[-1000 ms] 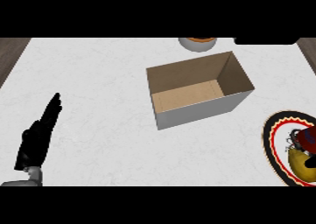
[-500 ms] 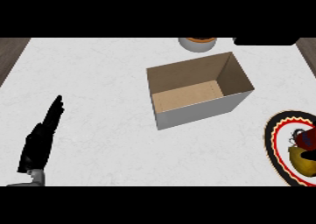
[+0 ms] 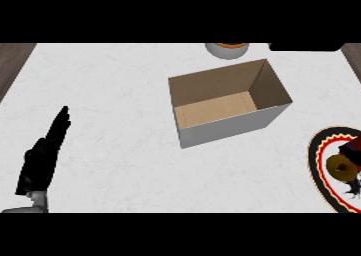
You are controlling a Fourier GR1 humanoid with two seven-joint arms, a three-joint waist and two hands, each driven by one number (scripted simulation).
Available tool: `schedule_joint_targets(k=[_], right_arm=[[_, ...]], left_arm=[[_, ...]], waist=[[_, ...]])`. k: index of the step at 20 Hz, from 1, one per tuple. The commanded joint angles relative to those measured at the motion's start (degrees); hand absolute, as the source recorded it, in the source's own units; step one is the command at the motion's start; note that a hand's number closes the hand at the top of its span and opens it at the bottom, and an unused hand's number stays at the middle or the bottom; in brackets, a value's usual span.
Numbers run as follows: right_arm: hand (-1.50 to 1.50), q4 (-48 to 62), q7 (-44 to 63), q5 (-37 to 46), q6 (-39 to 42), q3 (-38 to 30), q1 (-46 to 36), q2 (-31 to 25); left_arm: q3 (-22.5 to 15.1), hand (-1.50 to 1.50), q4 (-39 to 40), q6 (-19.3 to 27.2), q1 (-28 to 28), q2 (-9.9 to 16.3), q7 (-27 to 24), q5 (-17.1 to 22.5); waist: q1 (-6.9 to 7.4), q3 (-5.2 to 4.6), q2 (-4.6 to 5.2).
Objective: Pick the can from the plate and place it in the cardboard box
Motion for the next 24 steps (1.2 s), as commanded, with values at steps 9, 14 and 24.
schedule_joint_targets(k=[9, 14, 24], right_arm=[[1.50, -5.44, -39.99, 5.06, 6.99, 20.03, -18.68, -6.02], [1.50, 2.12, -57.51, 1.53, 6.63, 18.84, -25.02, -8.01], [1.50, 13.00, -76.72, -15.68, 23.94, 16.56, -36.18, -5.14]], left_arm=[[-5.64, 0.00, -0.65, -3.12, -6.12, -1.72, 0.27, -0.79], [-5.49, 0.00, 0.86, -0.94, -6.21, -2.93, 0.03, -2.00], [-4.08, 0.00, 2.80, -1.03, -6.89, -2.40, 1.07, -1.51]], waist=[[10.98, 0.72, 3.10], [8.27, 0.57, 2.83], [7.09, 0.36, 2.49]])
